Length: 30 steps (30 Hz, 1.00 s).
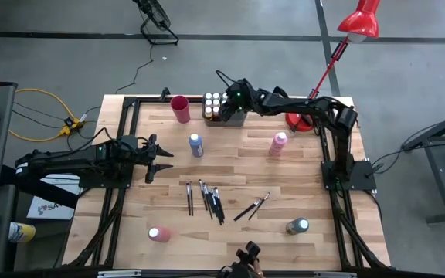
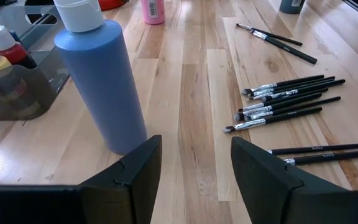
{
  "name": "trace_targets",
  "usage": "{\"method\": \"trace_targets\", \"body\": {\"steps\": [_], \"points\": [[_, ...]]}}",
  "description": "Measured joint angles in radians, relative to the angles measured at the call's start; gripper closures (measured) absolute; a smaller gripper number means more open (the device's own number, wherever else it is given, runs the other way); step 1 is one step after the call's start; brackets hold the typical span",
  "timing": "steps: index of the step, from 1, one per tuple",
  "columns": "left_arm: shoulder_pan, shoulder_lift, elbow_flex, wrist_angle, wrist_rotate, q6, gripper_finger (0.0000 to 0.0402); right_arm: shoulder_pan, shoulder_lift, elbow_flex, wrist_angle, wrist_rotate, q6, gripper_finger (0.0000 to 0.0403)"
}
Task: Pick & Place Paint Supplies
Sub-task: Put the dark blue paint bottle into the black bin, then put the pink paint bottle into the black bin
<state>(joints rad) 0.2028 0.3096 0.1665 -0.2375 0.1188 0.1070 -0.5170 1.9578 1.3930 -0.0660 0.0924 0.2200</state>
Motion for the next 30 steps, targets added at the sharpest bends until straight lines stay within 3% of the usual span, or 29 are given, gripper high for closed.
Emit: {"method": "trace_targets", "body": {"steps": [5, 9, 18, 24, 30], "points": [[0.0, 0.0, 0.0, 0.0, 0.0, 0.0, 0.0215, -0.007, -0.066, 0.001, -0.086, 0.017, 0.015, 0.0171], [0.0, 0.0, 0.0, 0.0, 0.0, 0.0, 0.0215, -0.014, -0.171, 0.001, -0.294, 0.009, 0.081, 0.015], [0.0, 0.0, 0.0, 0.0, 0.0, 0.0, 0.0215, -0.013, -0.459, 0.001, -0.812, 0.011, 0.276, 0.0156], [0.0, 0.0, 0.0, 0.0, 0.0, 0.0, 0.0215, 0.018, -0.562, 0.0, -1.121, 0.036, 0.382, 0.0159], [0.0, 0.0, 0.0, 0.0, 0.0, 0.0, 0.0215, 0.102, -0.611, -0.088, -1.18, 0.054, 0.422, 0.0159]]}}
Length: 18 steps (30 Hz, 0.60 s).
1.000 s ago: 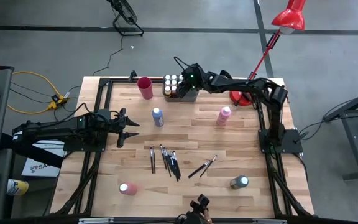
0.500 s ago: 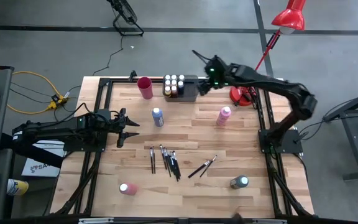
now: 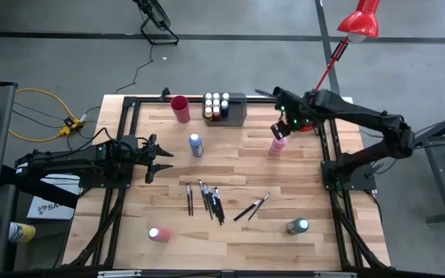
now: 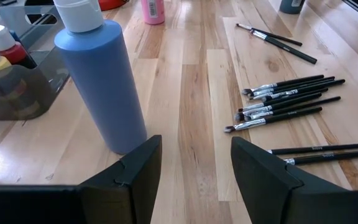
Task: Pick & Place Paint Supplies
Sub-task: Put the pink paint bottle into the black bin
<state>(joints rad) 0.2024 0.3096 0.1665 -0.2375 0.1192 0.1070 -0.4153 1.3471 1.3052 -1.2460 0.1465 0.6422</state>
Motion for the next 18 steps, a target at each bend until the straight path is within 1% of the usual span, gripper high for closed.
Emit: {"method": "trace_targets", "body": {"steps": [4, 8, 12, 18], "points": [[0.0, 0.0, 0.0, 0.0, 0.0, 0.0, 0.0215, 0.052, -0.041, -0.096, 0.047, 0.009, 0.033, 0.016], [0.0, 0.0, 0.0, 0.0, 0.0, 0.0, 0.0215, 0.083, -0.078, -0.157, 0.138, 0.012, 0.043, 0.016], [0.0, 0.0, 0.0, 0.0, 0.0, 0.0, 0.0215, 0.096, -0.084, -0.193, 0.181, 0.054, 0.045, 0.016], [0.0, 0.0, 0.0, 0.0, 0.0, 0.0, 0.0215, 0.096, -0.083, -0.255, 0.21, 0.034, 0.065, 0.016]]}}
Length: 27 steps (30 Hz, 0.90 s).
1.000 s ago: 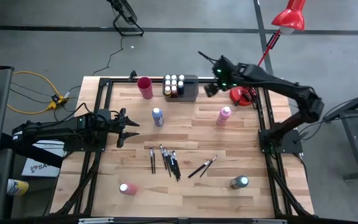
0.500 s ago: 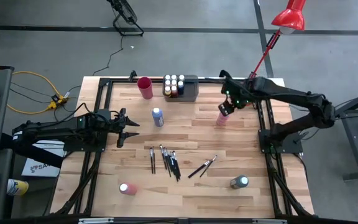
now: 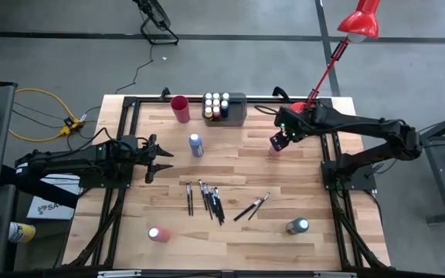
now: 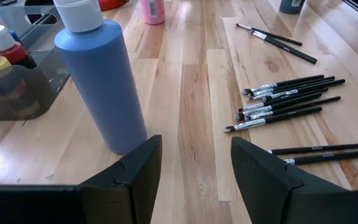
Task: Pick & Place Paint Supplies
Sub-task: Put the pink paint bottle into the black bin
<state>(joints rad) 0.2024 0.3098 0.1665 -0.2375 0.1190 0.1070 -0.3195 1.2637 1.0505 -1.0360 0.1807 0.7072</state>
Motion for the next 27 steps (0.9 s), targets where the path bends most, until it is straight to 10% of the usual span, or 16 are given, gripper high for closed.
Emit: {"method": "trace_targets", "body": {"steps": [11, 27], "points": [[0.0, 0.0, 0.0, 0.0, 0.0, 0.0, 0.0215, 0.0, 0.0, -0.008, 0.06, -0.003, -0.003, 0.0167], [0.0, 0.0, 0.0, 0.0, 0.0, 0.0, 0.0215, -0.001, 0.0, -0.007, 0.05, -0.005, -0.043, 0.0289]]}}
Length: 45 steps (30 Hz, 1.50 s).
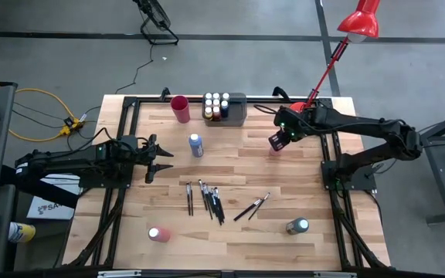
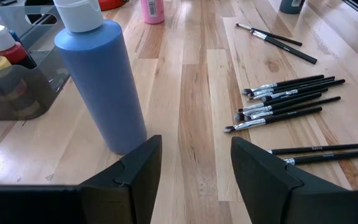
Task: Pick & Place Paint Supplies
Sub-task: Put the pink paint bottle into the black bin
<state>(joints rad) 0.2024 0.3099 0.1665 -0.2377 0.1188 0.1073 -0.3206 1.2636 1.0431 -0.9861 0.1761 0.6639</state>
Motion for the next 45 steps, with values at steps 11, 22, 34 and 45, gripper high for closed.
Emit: {"method": "trace_targets", "body": {"steps": [11, 22, 34, 45], "points": [[0.0, 0.0, 0.0, 0.0, 0.0, 0.0, 0.0215, -0.015, 0.002, 0.214, 0.049, -0.021, -0.132, 0.0289], [0.0, 0.0, 0.0, 0.0, 0.0, 0.0, 0.0215, -0.111, 0.199, 0.555, 0.134, -0.155, -0.358, 0.0289], [0.0, 0.0, 0.0, 0.0, 0.0, 0.0, 0.0215, -0.224, 0.589, 0.852, 0.061, -0.117, -0.45, 0.0289], [0.0, 0.0, 0.0, 0.0, 0.0, 0.0, 0.0215, -0.304, 0.776, 0.87, 0.083, -0.126, -0.46, 0.0288]]}}
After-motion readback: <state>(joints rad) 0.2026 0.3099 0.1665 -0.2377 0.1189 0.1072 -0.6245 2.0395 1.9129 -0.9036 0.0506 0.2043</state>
